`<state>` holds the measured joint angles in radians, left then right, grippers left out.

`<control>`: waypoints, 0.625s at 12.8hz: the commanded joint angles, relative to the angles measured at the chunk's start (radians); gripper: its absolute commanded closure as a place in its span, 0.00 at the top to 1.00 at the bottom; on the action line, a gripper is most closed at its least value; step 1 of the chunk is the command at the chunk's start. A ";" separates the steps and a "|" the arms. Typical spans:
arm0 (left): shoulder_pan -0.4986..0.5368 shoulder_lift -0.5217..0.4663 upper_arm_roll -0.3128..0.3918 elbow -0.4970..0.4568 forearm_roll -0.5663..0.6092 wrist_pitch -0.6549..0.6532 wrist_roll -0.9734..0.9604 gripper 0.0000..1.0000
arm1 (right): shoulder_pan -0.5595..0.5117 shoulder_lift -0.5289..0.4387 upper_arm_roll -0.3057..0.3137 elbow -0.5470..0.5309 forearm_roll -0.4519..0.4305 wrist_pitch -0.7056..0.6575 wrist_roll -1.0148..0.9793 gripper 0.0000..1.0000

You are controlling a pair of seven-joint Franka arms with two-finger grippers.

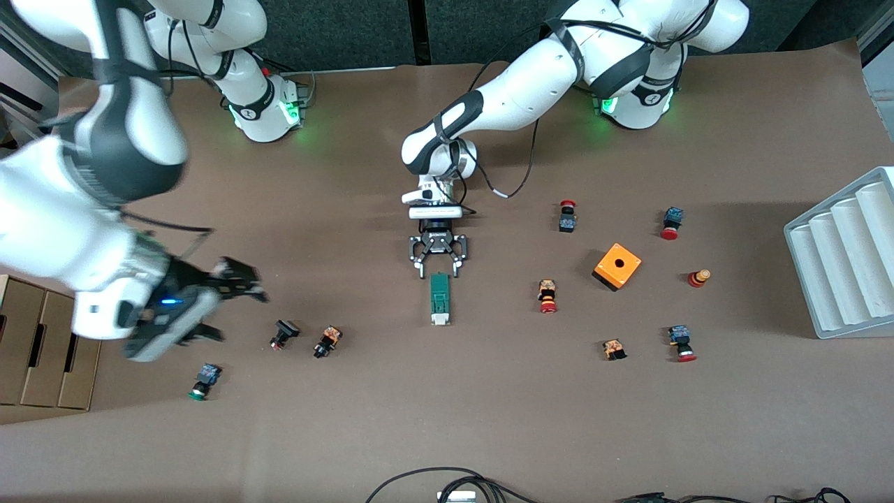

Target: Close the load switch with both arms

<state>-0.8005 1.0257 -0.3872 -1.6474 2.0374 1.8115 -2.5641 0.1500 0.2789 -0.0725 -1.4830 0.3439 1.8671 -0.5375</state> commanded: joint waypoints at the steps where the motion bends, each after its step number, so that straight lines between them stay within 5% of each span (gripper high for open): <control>1: 0.000 0.002 0.001 0.021 -0.029 0.005 0.066 1.00 | -0.113 -0.056 0.013 -0.081 -0.022 -0.039 0.004 1.00; 4: 0.001 -0.038 -0.002 0.021 -0.114 0.046 0.152 0.99 | -0.133 -0.058 0.010 -0.088 -0.214 -0.028 0.010 1.00; 8: 0.003 -0.087 -0.002 0.028 -0.230 0.094 0.268 1.00 | -0.165 -0.056 0.002 -0.086 -0.226 -0.046 0.189 1.00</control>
<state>-0.7994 0.9778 -0.3902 -1.6118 1.8546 1.8772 -2.3442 0.0050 0.2501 -0.0732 -1.5466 0.1387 1.8315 -0.4243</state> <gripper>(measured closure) 0.004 0.000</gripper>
